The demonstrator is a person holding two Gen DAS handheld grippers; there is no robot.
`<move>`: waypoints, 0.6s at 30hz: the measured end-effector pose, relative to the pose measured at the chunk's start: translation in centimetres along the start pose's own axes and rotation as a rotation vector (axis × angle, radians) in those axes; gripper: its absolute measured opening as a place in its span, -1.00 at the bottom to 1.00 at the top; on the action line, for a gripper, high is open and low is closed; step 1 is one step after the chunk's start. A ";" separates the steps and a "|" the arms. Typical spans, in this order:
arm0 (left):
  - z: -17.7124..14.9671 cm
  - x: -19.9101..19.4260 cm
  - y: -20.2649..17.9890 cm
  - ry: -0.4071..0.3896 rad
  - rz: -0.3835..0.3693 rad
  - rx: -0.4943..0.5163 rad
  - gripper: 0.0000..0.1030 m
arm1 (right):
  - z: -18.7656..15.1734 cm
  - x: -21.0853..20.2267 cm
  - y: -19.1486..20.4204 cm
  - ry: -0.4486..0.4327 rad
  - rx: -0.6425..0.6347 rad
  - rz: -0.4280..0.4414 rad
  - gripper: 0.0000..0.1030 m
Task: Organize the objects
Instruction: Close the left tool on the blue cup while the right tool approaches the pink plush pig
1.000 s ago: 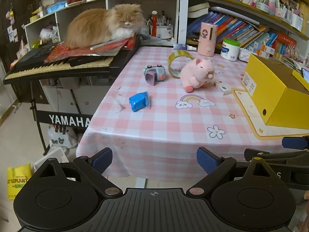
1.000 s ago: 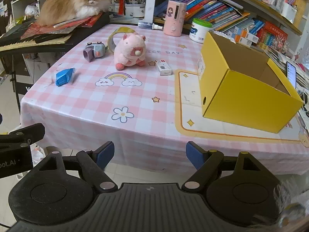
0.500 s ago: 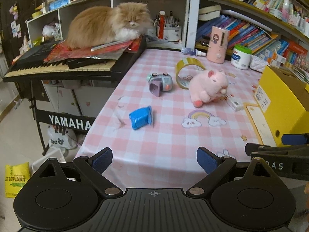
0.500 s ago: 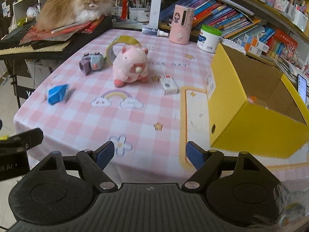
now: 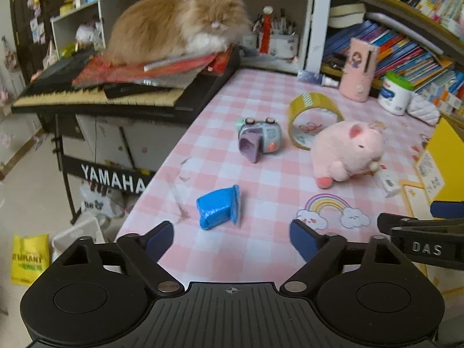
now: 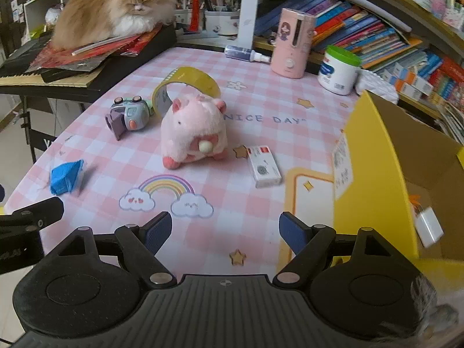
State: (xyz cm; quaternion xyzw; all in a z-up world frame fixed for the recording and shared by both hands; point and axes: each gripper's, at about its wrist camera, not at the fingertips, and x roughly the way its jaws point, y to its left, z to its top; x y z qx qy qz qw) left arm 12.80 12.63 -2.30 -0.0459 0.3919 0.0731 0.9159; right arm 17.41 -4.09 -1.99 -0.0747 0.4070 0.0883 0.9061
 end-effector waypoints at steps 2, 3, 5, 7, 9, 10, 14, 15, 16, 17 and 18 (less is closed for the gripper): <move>0.5 1.1 0.2 0.028 -0.001 -0.027 0.55 | 0.5 0.6 -0.1 -0.002 -0.010 0.015 0.56; 0.7 1.6 0.3 0.035 0.005 -0.036 0.52 | 0.7 0.8 -0.1 -0.005 -0.014 0.022 0.56; 1.0 2.6 0.4 0.050 0.021 -0.044 0.41 | 1.3 1.2 -0.3 -0.014 -0.020 0.035 0.56; 1.3 3.6 0.5 0.057 0.036 -0.045 0.37 | 1.8 1.6 -0.4 -0.026 -0.024 0.052 0.57; 1.6 4.5 0.5 0.065 0.057 -0.038 0.36 | 2.4 2.0 -0.4 -0.036 -0.029 0.066 0.61; 1.7 5.0 0.5 0.067 0.067 -0.034 0.36 | 2.6 2.2 -0.4 -0.042 -0.033 0.071 0.65; 2.2 6.5 0.7 0.084 0.095 -0.030 0.29 | 3.7 2.9 -0.2 -0.067 -0.053 0.097 0.76; 2.3 6.8 0.7 0.092 0.095 -0.031 0.25 | 4.0 3.2 -0.2 -0.072 -0.057 0.102 0.79; 2.4 7.2 0.8 0.102 0.092 -0.033 0.22 | 4.3 3.4 -0.1 -0.076 -0.060 0.107 0.81; 2.4 7.4 0.9 0.115 0.088 -0.039 0.22 | 4.7 3.7 -0.1 -0.080 -0.064 0.113 0.81; 2.5 7.6 1.0 0.127 0.082 -0.051 0.21 | 5.0 4.0 -0.1 -0.085 -0.067 0.117 0.81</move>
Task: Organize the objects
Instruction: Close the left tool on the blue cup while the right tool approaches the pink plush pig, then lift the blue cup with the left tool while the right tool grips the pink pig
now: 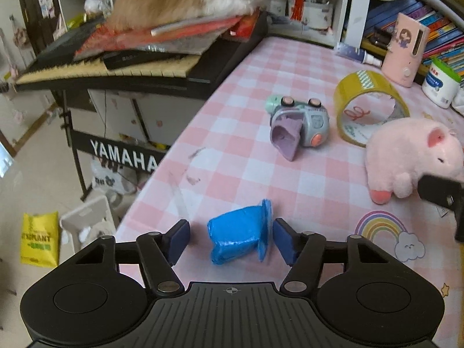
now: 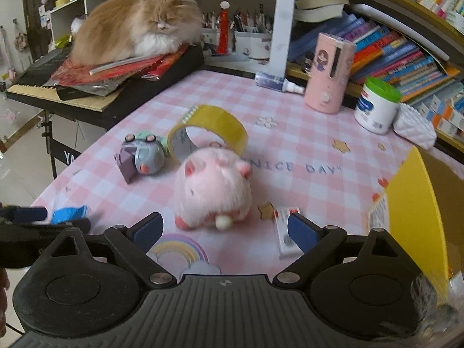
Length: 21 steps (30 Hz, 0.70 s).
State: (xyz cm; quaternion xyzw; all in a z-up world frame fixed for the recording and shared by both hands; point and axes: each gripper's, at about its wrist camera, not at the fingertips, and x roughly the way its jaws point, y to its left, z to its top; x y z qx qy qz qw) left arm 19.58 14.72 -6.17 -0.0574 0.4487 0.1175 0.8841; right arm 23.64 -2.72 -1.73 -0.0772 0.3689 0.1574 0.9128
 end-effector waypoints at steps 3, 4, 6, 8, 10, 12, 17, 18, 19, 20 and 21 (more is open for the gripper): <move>0.1 0.1 -0.1 -0.005 0.005 0.004 0.10 | 0.8 1.2 0.0 -0.007 -0.010 0.012 0.82; 0.2 0.1 -0.1 -0.009 0.006 0.010 -0.02 | 1.1 1.7 0.0 -0.006 -0.014 0.015 0.82; 0.4 0.2 -0.2 -0.012 0.005 0.015 -0.19 | 1.5 2.7 0.1 -0.002 -0.026 0.015 0.81; 0.6 0.3 -0.1 -0.006 -0.005 0.012 -0.21 | 1.9 3.7 0.3 0.000 -0.049 0.019 0.74; 0.6 0.2 -0.1 -0.003 -0.019 0.012 -0.23 | 2.2 4.4 0.5 0.004 -0.076 0.022 0.18; 0.7 -0.1 -0.1 -0.005 -0.039 0.004 -0.24 | 2.4 4.6 0.6 0.010 -0.087 0.052 0.05; 1.3 -2.1 -0.7 -0.064 -0.089 0.021 -0.25 | 2.4 3.9 0.1 0.013 -0.052 0.066 -0.03; 1.4 -2.5 -0.8 -0.078 -0.098 0.025 -0.25 | 2.4 3.5 -0.1 0.014 -0.037 0.071 -0.03; 1.5 -3.0 -0.9 -0.092 -0.109 0.029 -0.25 | 2.4 3.1 -0.3 0.011 -0.026 0.075 -0.04; 1.5 -3.5 -1.0 -0.106 -0.122 0.032 -0.25 | 2.3 2.6 -0.5 0.004 -0.016 0.078 -0.04; 1.4 -3.9 -1.0 -0.114 -0.132 0.033 -0.25 | 2.2 2.1 -0.6 -0.003 -0.011 0.080 -0.04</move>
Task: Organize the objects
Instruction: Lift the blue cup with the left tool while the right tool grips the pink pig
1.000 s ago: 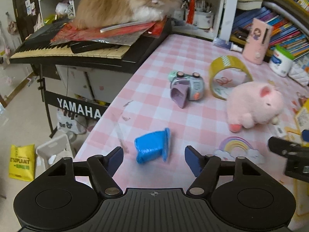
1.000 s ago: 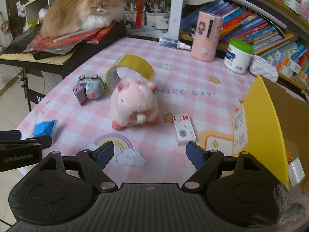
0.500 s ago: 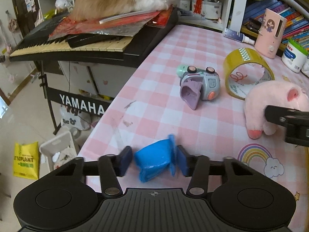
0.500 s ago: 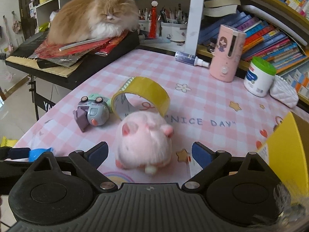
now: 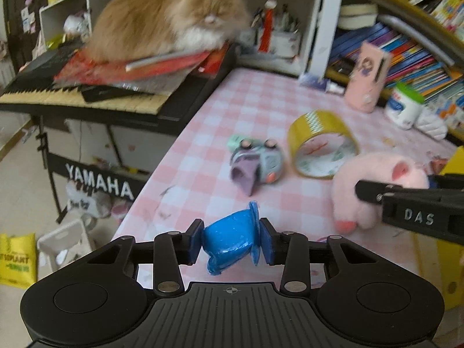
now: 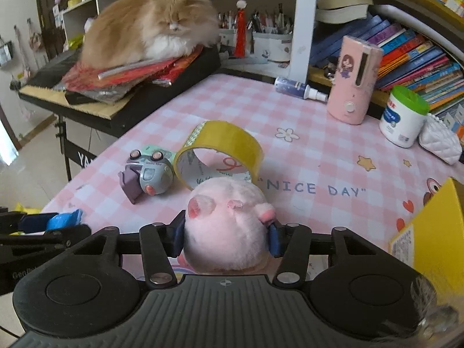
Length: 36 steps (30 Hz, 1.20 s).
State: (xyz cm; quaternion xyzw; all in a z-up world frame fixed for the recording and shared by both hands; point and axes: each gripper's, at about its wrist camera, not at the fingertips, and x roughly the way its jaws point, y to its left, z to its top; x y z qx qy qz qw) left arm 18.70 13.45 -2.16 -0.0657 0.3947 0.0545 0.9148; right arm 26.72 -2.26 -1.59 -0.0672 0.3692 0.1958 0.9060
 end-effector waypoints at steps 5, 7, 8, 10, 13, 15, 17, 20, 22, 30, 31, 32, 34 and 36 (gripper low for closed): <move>-0.3 -2.4 -0.2 -0.034 -0.064 -0.007 -0.25 | -0.7 -2.6 0.1 -0.013 0.028 -0.009 -0.04; -0.6 -3.3 -0.3 -0.047 -0.082 0.007 -0.25 | -1.1 -4.0 0.2 -0.022 0.027 -0.008 -0.04; -0.8 -3.7 -0.3 -0.054 -0.091 0.015 -0.25 | -1.3 -4.6 0.3 -0.028 0.024 -0.011 -0.04; -1.3 -4.5 -0.1 -0.062 -0.104 0.018 -0.25 | -2.1 -5.9 0.5 -0.039 0.020 -0.025 -0.04; -2.1 -5.6 0.1 -0.069 -0.124 0.025 -0.26 | -3.3 -7.6 0.9 -0.038 0.049 -0.046 -0.04; -2.7 -6.2 0.2 -0.071 -0.139 0.035 -0.26 | -4.0 -8.4 1.2 -0.037 0.063 -0.061 -0.04; -3.5 -7.0 0.2 -0.072 -0.154 0.045 -0.26 | -4.8 -9.1 1.6 -0.034 0.074 -0.073 -0.04; -4.7 -8.1 0.2 -0.068 -0.173 0.055 -0.26 | -6.1 -10.4 2.4 -0.028 0.082 -0.090 -0.04; -5.6 -8.8 0.2 -0.065 -0.183 0.064 -0.26 | -7.0 -11.2 2.8 -0.022 0.090 -0.097 -0.04; -8.5 -11.8 -0.2 -0.057 -0.230 0.110 -0.27 | -11.0 -14.8 4.2 -0.007 0.135 -0.132 -0.04; -8.9 -12.1 -0.4 -0.056 -0.239 0.120 -0.27 | -11.4 -15.1 4.2 -0.004 0.144 -0.138 -0.04; -9.2 -12.5 -0.5 -0.056 -0.246 0.129 -0.27 | -12.0 -15.5 4.3 0.001 0.157 -0.146 -0.04; -9.7 -13.0 -0.8 -0.055 -0.259 0.146 -0.27 | -12.8 -16.2 4.2 0.008 0.181 -0.157 -0.04; -10.2 -13.5 -1.1 -0.054 -0.271 0.163 -0.27 | -13.7 -17.0 4.1 0.014 0.206 -0.167 -0.04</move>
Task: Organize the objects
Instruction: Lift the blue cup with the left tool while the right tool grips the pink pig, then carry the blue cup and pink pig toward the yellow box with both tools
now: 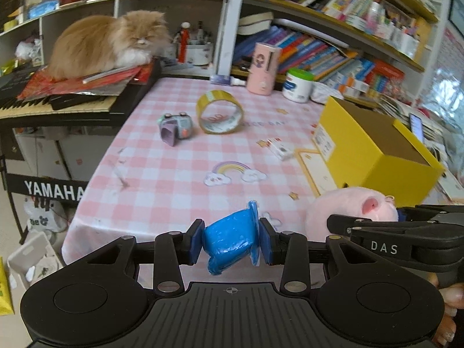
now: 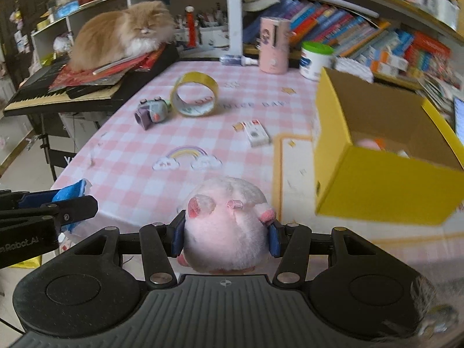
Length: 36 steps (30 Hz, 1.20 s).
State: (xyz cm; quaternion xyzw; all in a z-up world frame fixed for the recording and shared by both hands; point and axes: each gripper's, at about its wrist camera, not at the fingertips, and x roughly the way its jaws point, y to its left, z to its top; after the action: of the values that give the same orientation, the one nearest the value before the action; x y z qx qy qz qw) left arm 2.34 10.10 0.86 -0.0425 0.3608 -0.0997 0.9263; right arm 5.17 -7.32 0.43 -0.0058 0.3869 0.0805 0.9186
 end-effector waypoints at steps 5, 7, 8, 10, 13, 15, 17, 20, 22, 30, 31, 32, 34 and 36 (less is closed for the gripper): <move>-1.0 -1.1 -1.2 0.004 -0.023 0.044 -0.27 | -2.0 -1.5 -0.8 0.012 0.061 -0.026 -0.04; -1.3 -1.4 -1.6 0.008 -0.032 0.061 -0.27 | -2.7 -2.0 -1.1 0.011 0.080 -0.033 -0.04; -1.5 -1.6 -1.9 0.010 -0.038 0.072 -0.27 | -3.0 -2.3 -1.2 0.010 0.090 -0.037 -0.04; -1.8 -1.8 -2.4 0.014 -0.049 0.090 -0.27 | -3.7 -2.8 -1.4 0.008 0.108 -0.046 -0.04; -2.4 -2.1 -3.1 0.025 -0.070 0.119 -0.27 | -4.7 -3.7 -1.8 0.007 0.134 -0.060 -0.04; -2.8 -2.2 -3.6 0.032 -0.087 0.138 -0.27 | -5.5 -4.3 -2.1 0.009 0.153 -0.070 -0.04; -3.2 -2.3 -4.2 0.038 -0.105 0.158 -0.27 | -6.3 -4.8 -2.4 0.012 0.173 -0.083 -0.04; -3.8 -2.6 -5.1 0.046 -0.133 0.182 -0.27 | -7.4 -5.6 -3.0 0.014 0.207 -0.108 -0.04; -4.0 -2.6 -5.6 0.051 -0.150 0.195 -0.27 | -8.1 -6.0 -3.3 0.019 0.226 -0.125 -0.04; -3.7 -2.1 -7.3 0.055 -0.197 0.230 -0.28 | -9.7 -7.2 -4.8 0.035 0.284 -0.175 -0.04; -3.5 -2.0 -7.6 0.051 -0.205 0.233 -0.28 | -9.6 -7.3 -5.0 0.034 0.285 -0.180 -0.04; -3.4 -1.8 -7.9 0.049 -0.213 0.237 -0.28 | -9.5 -7.5 -5.2 0.030 0.284 -0.187 -0.04; -3.3 -1.2 -8.8 0.055 -0.234 0.245 -0.28 | -9.4 -7.8 -5.6 0.019 0.277 -0.205 -0.04; -3.4 -0.8 -9.8 0.063 -0.256 0.261 -0.28 | -9.5 -8.0 -6.3 0.023 0.280 -0.223 -0.04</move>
State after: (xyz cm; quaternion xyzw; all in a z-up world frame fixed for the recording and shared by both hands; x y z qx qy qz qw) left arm -2.00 0.71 0.37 0.0358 0.3655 -0.2641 0.8918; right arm -6.11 -15.34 -0.90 0.0781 0.4019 -0.0767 0.9091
